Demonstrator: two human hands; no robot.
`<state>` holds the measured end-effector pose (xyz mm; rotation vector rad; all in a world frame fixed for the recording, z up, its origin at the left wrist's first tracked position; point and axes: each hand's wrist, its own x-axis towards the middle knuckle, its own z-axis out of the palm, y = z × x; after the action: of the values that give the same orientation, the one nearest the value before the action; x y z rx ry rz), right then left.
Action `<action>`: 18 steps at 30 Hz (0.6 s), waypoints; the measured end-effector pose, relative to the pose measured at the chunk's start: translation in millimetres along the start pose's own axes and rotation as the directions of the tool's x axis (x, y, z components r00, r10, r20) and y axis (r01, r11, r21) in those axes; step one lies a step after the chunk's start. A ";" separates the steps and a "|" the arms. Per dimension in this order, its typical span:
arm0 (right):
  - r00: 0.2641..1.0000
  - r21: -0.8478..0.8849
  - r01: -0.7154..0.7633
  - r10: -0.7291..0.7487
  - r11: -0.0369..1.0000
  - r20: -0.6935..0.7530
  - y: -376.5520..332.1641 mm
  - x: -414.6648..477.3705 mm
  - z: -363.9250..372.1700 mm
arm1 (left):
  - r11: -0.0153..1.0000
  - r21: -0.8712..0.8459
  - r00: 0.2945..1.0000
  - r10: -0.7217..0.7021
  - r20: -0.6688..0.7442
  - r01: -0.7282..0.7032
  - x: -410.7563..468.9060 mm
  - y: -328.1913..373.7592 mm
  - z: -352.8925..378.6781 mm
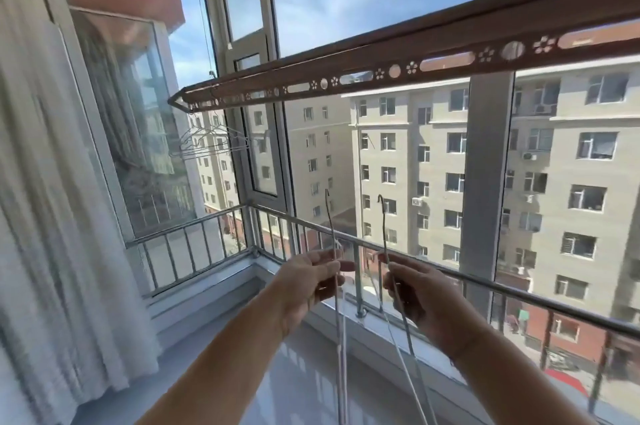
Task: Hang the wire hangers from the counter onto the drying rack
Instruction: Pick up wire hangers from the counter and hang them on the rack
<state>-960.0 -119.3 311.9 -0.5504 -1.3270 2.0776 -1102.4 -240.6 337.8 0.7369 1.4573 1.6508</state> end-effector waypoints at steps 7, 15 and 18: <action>0.985 -0.024 0.059 -0.054 0.998 0.164 -1.7 128.3 71.9 | 0.997 0.002 0.983 0.071 -0.168 -0.072 72.0 47.6 -87.3; 0.954 -0.064 0.088 -0.066 0.994 0.293 -4.2 253.0 144.9 | 0.989 -0.031 0.949 0.127 -0.288 -0.142 145.6 95.9 -176.9; 0.952 -0.068 0.106 -0.081 0.992 0.296 -0.4 301.6 172.9 | 0.986 -0.027 0.943 0.152 -0.296 -0.167 180.2 111.2 -215.0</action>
<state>-1288.9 -27.1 376.9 -0.2120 -1.5801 2.0904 -1395.6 -200.4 396.7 0.6130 1.5857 1.9829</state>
